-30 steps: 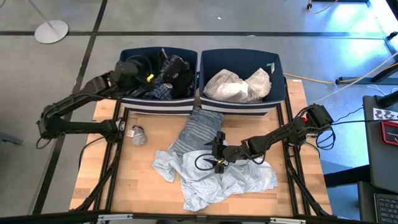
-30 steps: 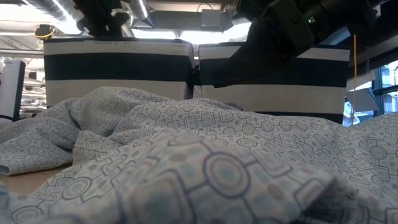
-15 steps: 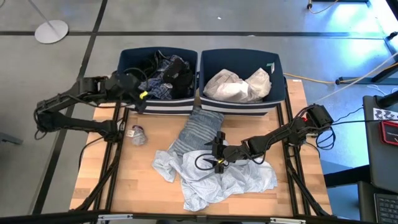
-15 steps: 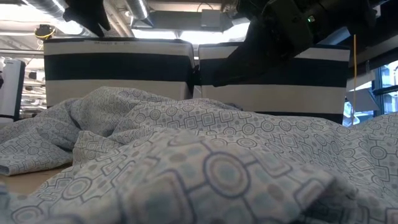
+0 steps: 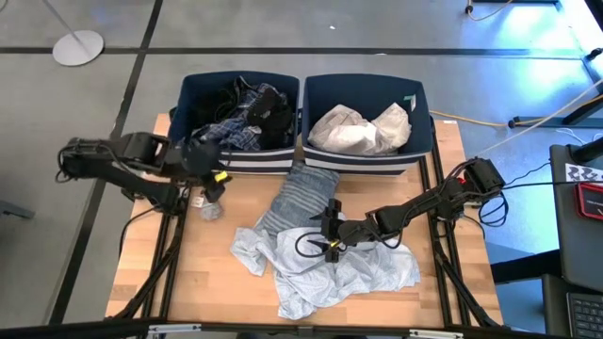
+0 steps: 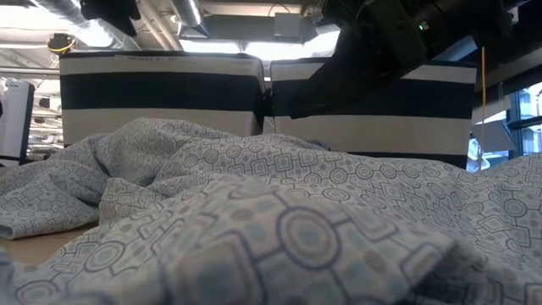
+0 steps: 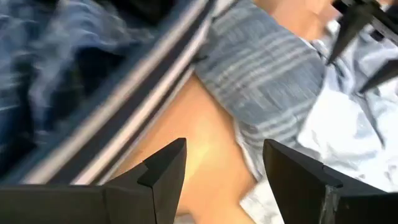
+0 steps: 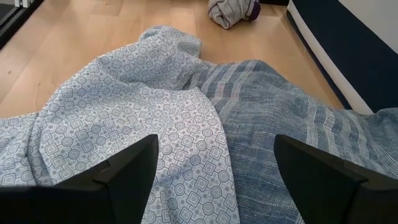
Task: Sort clothes
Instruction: Put the gray socks into the right blue laundry bin
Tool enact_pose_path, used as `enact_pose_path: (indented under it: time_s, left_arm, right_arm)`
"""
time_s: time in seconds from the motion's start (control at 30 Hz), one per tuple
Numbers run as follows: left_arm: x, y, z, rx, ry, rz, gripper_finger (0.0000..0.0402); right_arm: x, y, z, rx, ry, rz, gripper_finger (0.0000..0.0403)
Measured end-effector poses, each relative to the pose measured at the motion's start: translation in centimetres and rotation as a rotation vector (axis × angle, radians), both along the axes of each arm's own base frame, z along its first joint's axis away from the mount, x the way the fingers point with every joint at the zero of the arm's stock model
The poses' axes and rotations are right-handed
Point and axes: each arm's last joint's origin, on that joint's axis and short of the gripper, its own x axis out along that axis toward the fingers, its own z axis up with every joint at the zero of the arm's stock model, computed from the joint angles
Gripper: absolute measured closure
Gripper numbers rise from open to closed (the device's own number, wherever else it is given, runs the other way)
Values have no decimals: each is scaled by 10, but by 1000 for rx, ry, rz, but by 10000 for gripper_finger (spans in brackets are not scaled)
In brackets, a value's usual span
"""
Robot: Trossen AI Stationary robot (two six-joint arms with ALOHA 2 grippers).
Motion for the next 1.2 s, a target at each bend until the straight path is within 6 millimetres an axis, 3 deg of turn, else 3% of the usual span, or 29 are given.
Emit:
enact_pose_path:
  time_s: [0.27,0.57,0.8,1.07,1.2]
  left_arm:
    - [16,-40,-16,-101,71,-24,199]
    - [23,-72,-56,-53,381,122,199]
    - [13,-74,-116,-9,532,281,199]
    - [-5,-65,-185,-24,523,399,199]
    - [-2,-66,-187,6,496,421,199]
  right_arm:
    - [0,0,-2,12,8,-9,81]
    - [5,2,-15,22,15,-4,81]
    - [6,3,-14,26,1,7,81]
    - [7,3,-13,26,-10,9,81]
    - [7,3,-12,23,-18,12,81]
